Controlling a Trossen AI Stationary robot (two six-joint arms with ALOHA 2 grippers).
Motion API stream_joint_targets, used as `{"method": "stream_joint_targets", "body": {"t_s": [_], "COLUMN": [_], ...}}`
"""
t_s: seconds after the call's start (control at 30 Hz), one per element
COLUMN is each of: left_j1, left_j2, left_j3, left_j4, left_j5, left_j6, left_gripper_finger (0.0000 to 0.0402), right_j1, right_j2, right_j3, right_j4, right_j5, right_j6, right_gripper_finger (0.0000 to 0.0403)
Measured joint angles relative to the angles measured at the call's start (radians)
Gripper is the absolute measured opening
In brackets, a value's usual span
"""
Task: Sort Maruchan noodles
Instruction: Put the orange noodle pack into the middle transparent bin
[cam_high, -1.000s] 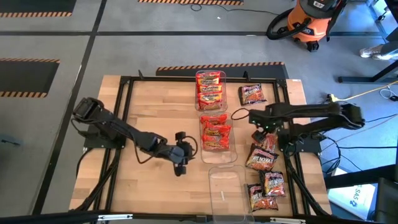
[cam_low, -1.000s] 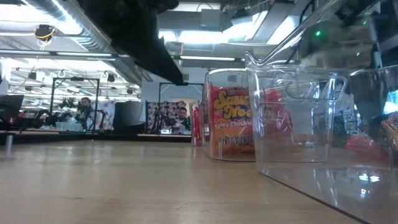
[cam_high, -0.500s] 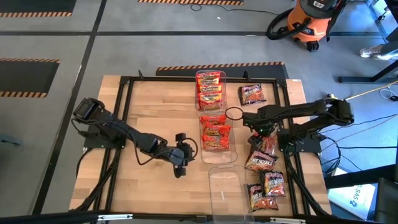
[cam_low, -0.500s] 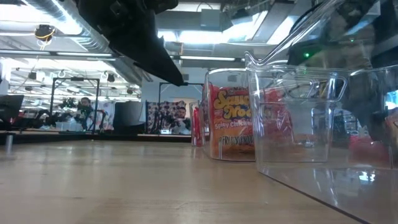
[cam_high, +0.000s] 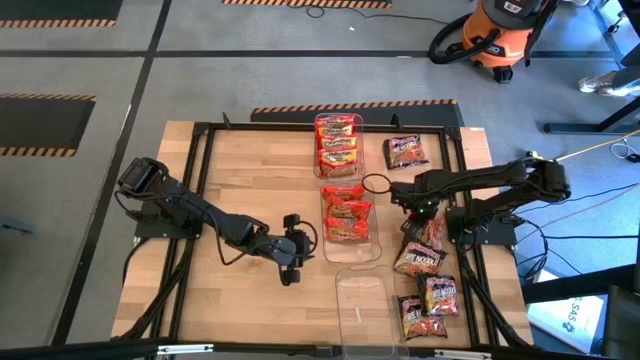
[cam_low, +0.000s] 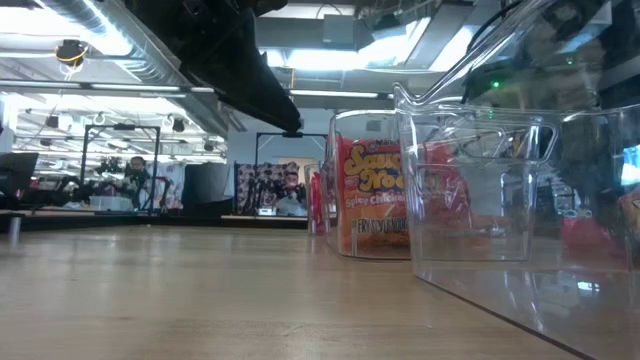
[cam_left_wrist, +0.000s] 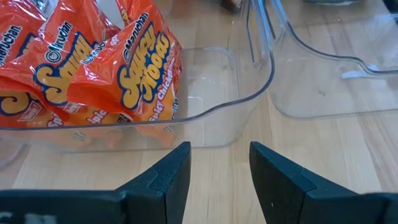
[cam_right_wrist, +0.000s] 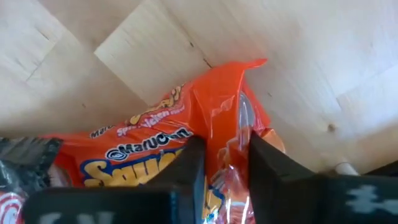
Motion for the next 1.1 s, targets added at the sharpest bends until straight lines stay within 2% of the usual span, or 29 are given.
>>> {"method": "stream_joint_targets", "body": {"t_s": [0.2, 0.33, 1.1], "left_j1": [0.0, 0.0, 0.0], "left_j2": [0.0, 0.0, 0.0], "left_j3": [0.0, 0.0, 0.0], "left_j4": [0.0, 0.003, 0.027], "left_j5": [0.0, 0.0, 0.0], "left_j6": [0.0, 0.0, 0.0], "left_gripper_finger": [0.0156, 0.0156, 0.0156], "right_j1": [-0.001, -0.001, -0.001], "right_j2": [-0.038, -0.085, -0.318], "right_j3": [0.046, 0.083, 0.127], "right_j4": [-0.006, -0.016, -0.034], "right_j5": [0.093, 0.106, 0.107], "right_j6": [-0.037, -0.062, -0.106], "right_gripper_finger": [0.0036, 0.0004, 0.0001]}}
